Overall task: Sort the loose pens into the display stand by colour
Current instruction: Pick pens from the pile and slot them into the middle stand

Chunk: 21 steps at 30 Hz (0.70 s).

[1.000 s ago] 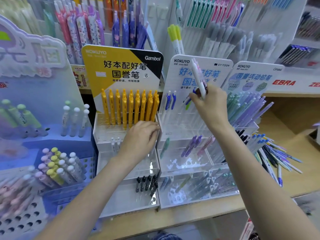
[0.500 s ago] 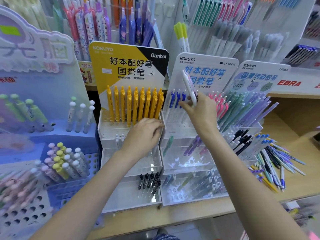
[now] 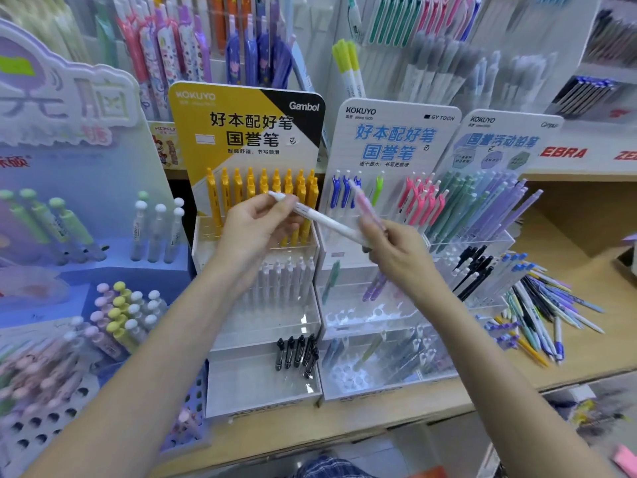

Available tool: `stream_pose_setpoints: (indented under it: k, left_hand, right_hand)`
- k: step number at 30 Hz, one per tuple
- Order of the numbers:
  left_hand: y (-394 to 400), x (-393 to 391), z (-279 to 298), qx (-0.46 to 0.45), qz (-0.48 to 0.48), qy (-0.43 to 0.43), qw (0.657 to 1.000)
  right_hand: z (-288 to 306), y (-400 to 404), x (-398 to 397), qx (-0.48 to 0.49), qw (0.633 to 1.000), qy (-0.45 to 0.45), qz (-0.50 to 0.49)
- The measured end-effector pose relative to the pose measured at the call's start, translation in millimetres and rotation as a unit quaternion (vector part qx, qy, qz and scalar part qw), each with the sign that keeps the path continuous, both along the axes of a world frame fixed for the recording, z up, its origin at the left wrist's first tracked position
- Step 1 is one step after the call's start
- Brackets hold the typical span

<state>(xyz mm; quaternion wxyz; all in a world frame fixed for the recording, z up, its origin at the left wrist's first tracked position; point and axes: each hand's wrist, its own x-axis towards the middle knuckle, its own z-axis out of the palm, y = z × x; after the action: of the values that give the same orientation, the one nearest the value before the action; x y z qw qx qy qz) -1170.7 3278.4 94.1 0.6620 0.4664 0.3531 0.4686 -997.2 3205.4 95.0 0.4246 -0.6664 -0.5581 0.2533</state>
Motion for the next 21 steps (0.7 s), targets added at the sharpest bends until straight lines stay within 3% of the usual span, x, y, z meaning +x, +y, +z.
stream_pose_setpoints:
  k: [1,3,7,11,17,19,21]
  left_hand:
    - [2,-6,1,-0.011,-0.006,-0.021,1.0]
    - [2,-12,4,-0.01,-0.039,-0.037,0.999]
    - [-5,-13,8,0.022,-0.092,-0.029,0.995]
    - [-9,-13,7,0.083,-0.119,0.013,0.989]
    - [-13,-20,4,0.189,-0.124,0.106,0.968]
    - [-14,-22,2,0.237,-0.099,0.176,0.95]
    - [-13,-30,-5,0.319,-0.051,0.323,0.889]
  right_hand:
    - [3,-3,3,-0.008,0.996,0.092,-0.008]
    - [8,-7,7,-0.018,0.984,0.176,0.0]
    - [15,-5,-3,-0.067,0.968,0.228,0.083]
    - [16,0,-14,-0.09,0.966,0.219,0.102]
    - [22,3,-34,-0.02,0.987,0.125,0.096]
    - [20,6,-39,0.003,0.995,-0.001,0.099]
    - [11,7,-39,0.002,0.989,-0.129,0.073]
